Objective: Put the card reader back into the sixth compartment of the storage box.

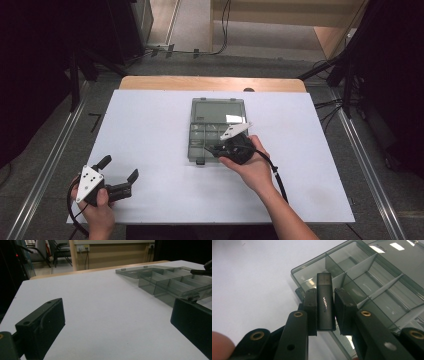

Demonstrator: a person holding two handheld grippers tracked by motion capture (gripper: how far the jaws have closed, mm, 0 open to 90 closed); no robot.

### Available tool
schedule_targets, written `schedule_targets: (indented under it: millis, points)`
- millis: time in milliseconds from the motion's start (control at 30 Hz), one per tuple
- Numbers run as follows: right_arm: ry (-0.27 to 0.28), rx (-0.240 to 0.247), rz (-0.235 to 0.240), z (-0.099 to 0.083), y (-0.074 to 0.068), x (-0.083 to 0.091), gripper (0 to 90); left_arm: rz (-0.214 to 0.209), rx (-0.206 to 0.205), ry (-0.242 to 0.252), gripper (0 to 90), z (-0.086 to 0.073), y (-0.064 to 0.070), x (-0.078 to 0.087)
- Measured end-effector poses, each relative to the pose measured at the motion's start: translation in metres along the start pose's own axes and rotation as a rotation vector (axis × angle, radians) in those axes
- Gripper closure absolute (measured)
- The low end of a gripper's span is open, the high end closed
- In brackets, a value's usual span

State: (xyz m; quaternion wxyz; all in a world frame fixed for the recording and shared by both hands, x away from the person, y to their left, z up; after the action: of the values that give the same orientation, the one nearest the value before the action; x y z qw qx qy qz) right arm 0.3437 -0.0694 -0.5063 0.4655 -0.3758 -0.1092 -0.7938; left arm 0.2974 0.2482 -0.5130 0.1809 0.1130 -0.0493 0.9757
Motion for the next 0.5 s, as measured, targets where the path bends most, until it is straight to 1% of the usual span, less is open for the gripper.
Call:
schedule_targets:
  millis: [200, 233, 333, 367, 400, 500]
  points:
    - [-0.004, -0.017, -0.004, 0.0020, 0.0049, -0.0032, 71.3, 0.000, 0.001, 0.001, 0.0, 0.0000, -0.0001, 0.0000]
    - [-0.003, -0.016, -0.007, 0.0024, 0.0060, -0.0039, 71.3, 0.001, 0.000, -0.001, 0.0, 0.0000, -0.0001, 0.0000]
    - [0.001, -0.033, -0.023, 0.0028, 0.0094, -0.0044, 70.6, 0.000, 0.000, -0.001, 0.0, 0.0000, -0.0002, 0.0002]
    - [0.007, -0.036, -0.024, 0.0033, 0.0099, -0.0042, 66.5, 0.000, 0.001, 0.001, 0.0, 0.0001, -0.0001, 0.0001]
    - [0.017, -0.041, -0.021, 0.0040, 0.0101, -0.0035, 59.9, -0.001, 0.002, 0.002, 0.0, 0.0001, -0.0001, 0.0001]
    - [0.056, -0.044, -0.003, 0.0072, 0.0090, -0.0003, 36.6, -0.001, 0.001, 0.001, 0.0, 0.0001, -0.0001, 0.0002]
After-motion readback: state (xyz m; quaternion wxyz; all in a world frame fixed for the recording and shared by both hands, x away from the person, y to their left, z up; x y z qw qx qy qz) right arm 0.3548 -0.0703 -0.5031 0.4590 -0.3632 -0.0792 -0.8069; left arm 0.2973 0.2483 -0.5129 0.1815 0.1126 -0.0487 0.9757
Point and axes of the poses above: each handheld gripper's, and its own axes: x roughly backward along the jaws, z roughly out of its top, y roughly to its right, the point moved 8 cm from there along -x, roughly forward along the jaws, and after that the axes turned 8 degrees about z, right-handed, at the moved point
